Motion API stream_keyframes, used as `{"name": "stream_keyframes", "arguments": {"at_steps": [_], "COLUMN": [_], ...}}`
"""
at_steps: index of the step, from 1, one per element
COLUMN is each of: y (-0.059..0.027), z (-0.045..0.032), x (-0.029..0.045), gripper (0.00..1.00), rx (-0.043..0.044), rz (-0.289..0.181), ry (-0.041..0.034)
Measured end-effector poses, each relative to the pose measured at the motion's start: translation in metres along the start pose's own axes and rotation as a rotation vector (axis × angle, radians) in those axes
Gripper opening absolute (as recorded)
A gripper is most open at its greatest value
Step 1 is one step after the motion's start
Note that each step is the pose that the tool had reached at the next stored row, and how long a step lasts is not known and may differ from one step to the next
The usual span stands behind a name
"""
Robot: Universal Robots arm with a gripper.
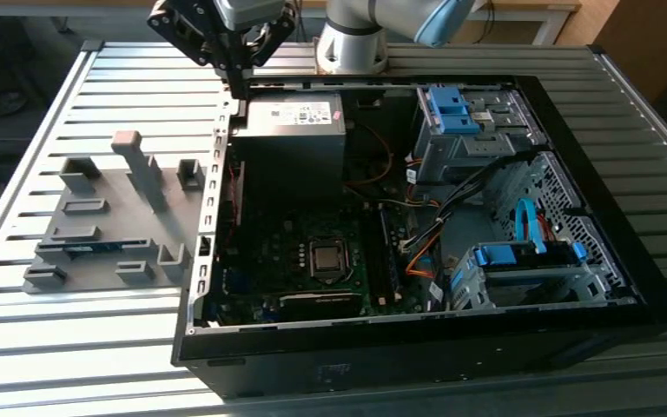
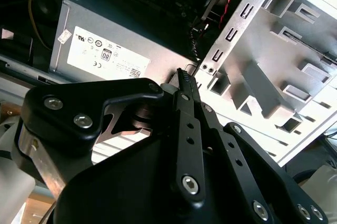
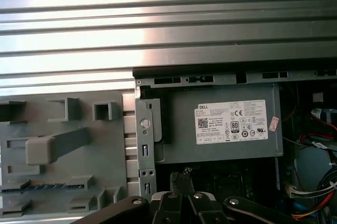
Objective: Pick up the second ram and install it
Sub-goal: 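Reach for the second ram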
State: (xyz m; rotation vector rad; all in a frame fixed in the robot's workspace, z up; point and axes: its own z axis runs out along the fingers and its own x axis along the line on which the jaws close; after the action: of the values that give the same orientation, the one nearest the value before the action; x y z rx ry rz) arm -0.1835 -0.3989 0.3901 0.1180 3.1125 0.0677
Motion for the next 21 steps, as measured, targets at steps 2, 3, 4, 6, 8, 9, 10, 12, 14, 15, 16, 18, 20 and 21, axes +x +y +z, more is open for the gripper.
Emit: {"name": "stream_keyframes", "arguments": {"at_steps": [2, 3, 4, 6, 8, 9, 10, 12, 14, 15, 16, 18, 20, 21], "y": [0.0000, -0.0001, 0.0000, -0.0001, -0.0001, -0.0001, -0.0001, -0.0002, -0.0002, -0.0002, -0.0003, -0.0003, -0.0003, -0.0004], "z": [0.0000, 0.0000, 0.0000, 0.0000, 0.0000, 0.0000, 0.0000, 0.0000, 0.0000, 0.0000, 0.0001, 0.0001, 0.0001, 0.0001], "x": [0.0004, 0.0005, 0.0007, 0.0011, 0.0015, 0.0017, 0.0018, 0.0022, 0.0025, 0.0030, 0.0033, 0.0036, 0.0040, 0.0047], "gripper": [0.11, 0.11, 0.11, 0.11, 0.11, 0.11, 0.11, 0.11, 0.11, 0.11, 0.11, 0.11, 0.11, 0.11], "rx": [0.0001, 0.0001, 0.0000, 0.0000, 0.0001, 0.0000, 0.0000, 0.0001, 0.0001, 0.0001, 0.0000, 0.0000, 0.0000, 0.0000], "rz": [0.000, 0.000, 0.000, 0.000, 0.000, 0.000, 0.000, 0.000, 0.000, 0.000, 0.000, 0.000, 0.000, 0.000], "ry": [0.0000, 0.0001, 0.0000, 0.0000, 0.0000, 0.0000, 0.0000, 0.0000, 0.0001, 0.0001, 0.0000, 0.0000, 0.0000, 0.0000]}}
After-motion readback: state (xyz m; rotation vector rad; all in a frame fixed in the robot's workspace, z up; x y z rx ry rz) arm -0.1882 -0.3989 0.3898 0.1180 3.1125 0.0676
